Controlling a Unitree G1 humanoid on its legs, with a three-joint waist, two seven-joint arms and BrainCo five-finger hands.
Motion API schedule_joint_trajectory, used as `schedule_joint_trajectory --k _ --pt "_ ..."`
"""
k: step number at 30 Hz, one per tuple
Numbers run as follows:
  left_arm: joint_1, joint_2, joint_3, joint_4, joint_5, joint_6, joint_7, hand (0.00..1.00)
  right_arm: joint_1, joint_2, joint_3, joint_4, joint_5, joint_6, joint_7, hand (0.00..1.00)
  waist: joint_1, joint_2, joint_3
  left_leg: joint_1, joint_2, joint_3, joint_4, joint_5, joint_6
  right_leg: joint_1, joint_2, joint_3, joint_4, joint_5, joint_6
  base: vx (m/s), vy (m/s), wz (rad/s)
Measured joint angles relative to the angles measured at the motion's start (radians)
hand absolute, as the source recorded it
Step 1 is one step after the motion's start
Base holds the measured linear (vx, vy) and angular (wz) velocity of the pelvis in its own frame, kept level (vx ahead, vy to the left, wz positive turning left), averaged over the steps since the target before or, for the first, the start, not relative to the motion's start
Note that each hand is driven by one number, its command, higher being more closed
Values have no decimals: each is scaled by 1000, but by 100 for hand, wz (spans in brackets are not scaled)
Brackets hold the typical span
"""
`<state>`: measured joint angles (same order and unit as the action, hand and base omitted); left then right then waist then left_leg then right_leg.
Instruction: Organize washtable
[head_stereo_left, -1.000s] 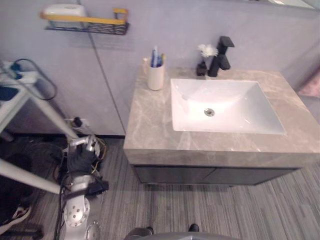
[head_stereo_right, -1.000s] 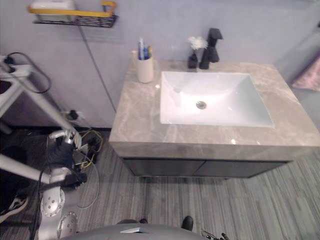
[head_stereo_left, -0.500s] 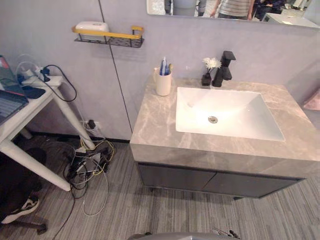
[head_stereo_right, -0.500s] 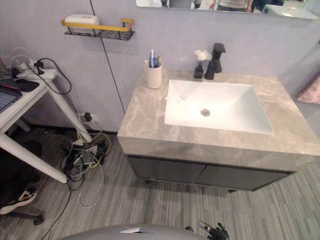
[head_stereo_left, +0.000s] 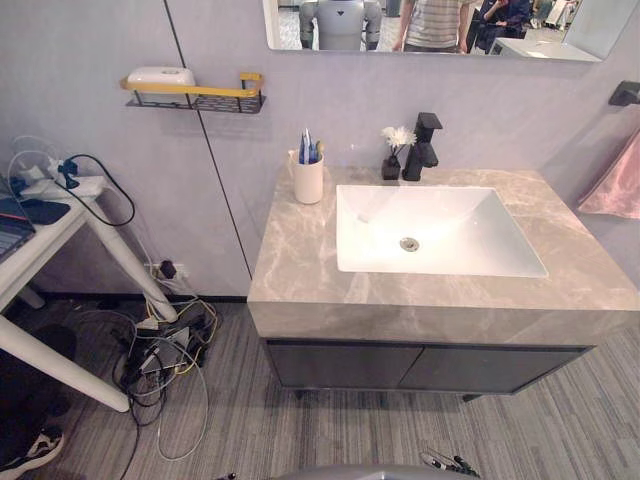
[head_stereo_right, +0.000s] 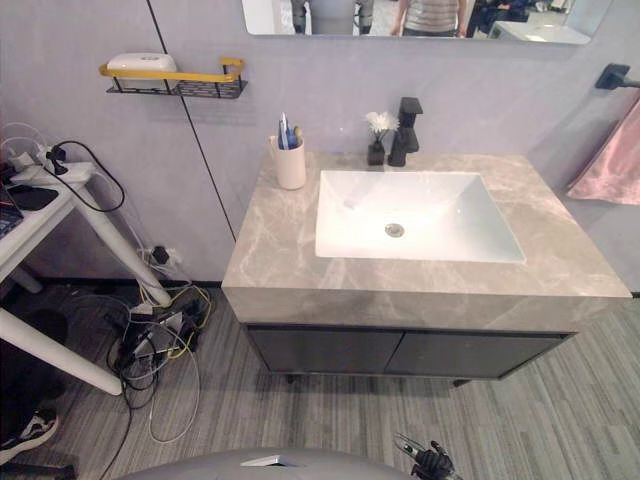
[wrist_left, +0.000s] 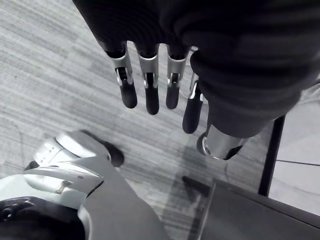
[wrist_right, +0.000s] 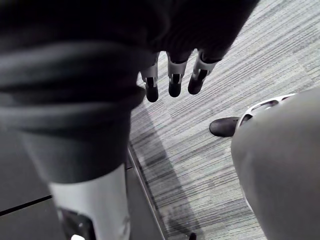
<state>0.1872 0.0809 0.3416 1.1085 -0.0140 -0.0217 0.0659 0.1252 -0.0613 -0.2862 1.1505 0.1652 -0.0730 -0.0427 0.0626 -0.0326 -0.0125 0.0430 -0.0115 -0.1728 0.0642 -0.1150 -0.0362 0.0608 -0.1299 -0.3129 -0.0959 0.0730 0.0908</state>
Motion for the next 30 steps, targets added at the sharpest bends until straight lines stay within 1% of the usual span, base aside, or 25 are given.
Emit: schedule_joint_trajectory --k 2,4,5,6,7,9,11,12,13,14,15,16,17,18,20,21,22,23,24,25,26,27,28,29,30 --pt "1 2 -5 3 0 -1 0 0 -1 0 0 1 0 0 0 0 0 -3 4 -3 0 6 25 -14 5 5 0 4 3 -1 1 15 13 -7" --pt "4 5 -4 18 -1 -4 0 0 -9 -1 -3 12 0 -1 0 0 2 1 19 -29 2 22 109 -66 7 9 5 25 4 -8 5 -10 38 -22" --pt "6 5 -4 23 -4 -4 0 0 -12 -2 -5 17 1 -1 0 0 1 1 20 -39 3 26 135 -80 9 9 8 27 4 -10 4 9 35 -26" --pt "7 5 -3 29 -29 -3 0 0 -16 -2 -13 20 2 -2 0 0 1 3 28 -54 8 33 175 -103 12 5 11 33 20 -14 6 6 51 -20" --pt "8 6 0 30 -51 -4 -1 0 -16 0 -29 21 2 -2 0 0 1 2 30 -72 10 38 202 -119 15 -25 10 43 59 -29 7 11 59 -19" --pt "13 7 13 33 -59 -5 -9 0 -17 0 -42 23 2 -2 1 0 2 -5 32 -101 9 64 228 -134 24 -80 2 70 114 -52 12 10 101 -35" --pt "10 11 33 60 -56 -4 -16 0 -27 3 -68 23 3 -1 2 0 4 -7 38 -138 9 123 262 -149 37 -158 -1 135 160 -48 17 45 115 -74" --pt "8 11 45 67 -55 -3 -16 0 -33 5 -73 22 4 -1 2 0 3 -12 43 -141 9 147 268 -151 40 -169 2 158 163 -36 21 31 88 -91" --pt "2 11 52 68 -51 -1 -15 0 -36 6 -74 15 8 -2 2 0 2 -15 64 -141 10 188 278 -156 47 -184 6 192 161 -18 23 0 115 -115" --pt "-3 7 54 68 -44 0 -15 0 -36 8 -78 -1 11 -2 1 0 3 -13 84 -148 19 241 291 -163 57 -207 14 223 147 31 14 -90 161 -159" --pt "-3 -13 65 66 -38 0 -13 0 -42 10 -77 -16 10 -1 0 0 10 3 95 -150 43 310 273 -159 68 -222 42 233 92 138 -7 -102 164 -161" --pt "-4 -19 69 64 -38 0 -11 0 -51 3 -78 -17 11 1 -1 0 24 23 107 -152 63 355 256 -154 78 -242 42 206 127 125 -24 305 -51 -165" --pt "-9 -21 69 51 -37 -1 -7 0 -62 4 -94 -31 13 1 0 0 23 22 106 -149 66 412 241 -145 92 -310 5 85 399 -39 -48 705 -238 -125" --pt "-22 -23 63 33 -39 -1 -4 0 -51 5 -104 -42 12 -1 -2 0 26 24 108 -130 57 438 230 -140 102 -309 -60 -11 635 -164 -82 898 -341 -94" --pt "-31 -24 45 9 -40 -7 -2 0 -40 9 -105 -39 10 5 -3 0 28 18 105 -108 43 461 225 -133 112 -248 -123 -77 763 -222 -88 704 -243 -42" --pt "-37 -24 32 -17 -45 -12 -3 0 -44 17 -102 -37 7 15 -2 0 28 12 101 -109 32 476 221 -129 118 -186 -155 -99 782 -246 -81 724 -247 -44" --pt "-40 -20 11 -33 -50 -18 -3 0 -59 22 -96 -20 -4 19 0 0 31 5 93 -125 25 497 223 -125 119 -129 -180 -117 755 -257 -66 616 -216 -43" --pt "-40 -18 3 -35 -54 -22 -4 0 -68 20 -89 -6 -10 21 0 0 31 0 85 -139 22 510 225 -120 120 -108 -188 -124 720 -258 -58 531 -204 -55" --pt "-41 -11 -12 -44 -60 -22 -5 0 -87 22 -64 7 -14 22 0 0 33 -18 73 -162 15 532 227 -103 118 -61 -186 -127 596 -268 -6 396 -222 -61" --pt "-48 -1 -35 -47 -63 -22 -6 0 -111 24 -43 17 -30 21 2 0 34 -21 72 -188 15 550 222 -84 112 -36 -159 -128 464 -280 31 331 -236 -60" --pt "-52 2 -47 -43 -66 -21 -7 0 -122 24 -34 21 -31 21 2 0 34 -21 72 -199 16 553 218 -72 107 -27 -147 -130 408 -282 33 215 -267 -50" --pt "-64 7 -69 -29 -70 -22 -5 0 -133 22 -22 21 -31 21 3 0 33 -16 76 -214 19 553 214 -50 97 -7 -122 -132 318 -282 34 193 -278 -32" --pt "-76 8 -85 -9 -78 -21 -2 0 -135 19 -14 26 -31 21 4 0 31 -3 84 -217 34 552 220 -38 88 17 -95 -132 260 -273 49 187 -275 -22" --pt "-77 8 -99 -8 -79 -20 0 0 -135 18 -3 28 -31 21 4 0 29 6 89 -216 48 548 228 -32 81 27 -80 -131 244 -265 48 175 -264 -10" --pt "-75 8 -118 -8 -79 -21 3 0 -128 17 17 27 -31 20 4 0 28 9 92 -224 78 543 246 -24 69 32 -52 -127 228 -255 32 165 -274 -12"
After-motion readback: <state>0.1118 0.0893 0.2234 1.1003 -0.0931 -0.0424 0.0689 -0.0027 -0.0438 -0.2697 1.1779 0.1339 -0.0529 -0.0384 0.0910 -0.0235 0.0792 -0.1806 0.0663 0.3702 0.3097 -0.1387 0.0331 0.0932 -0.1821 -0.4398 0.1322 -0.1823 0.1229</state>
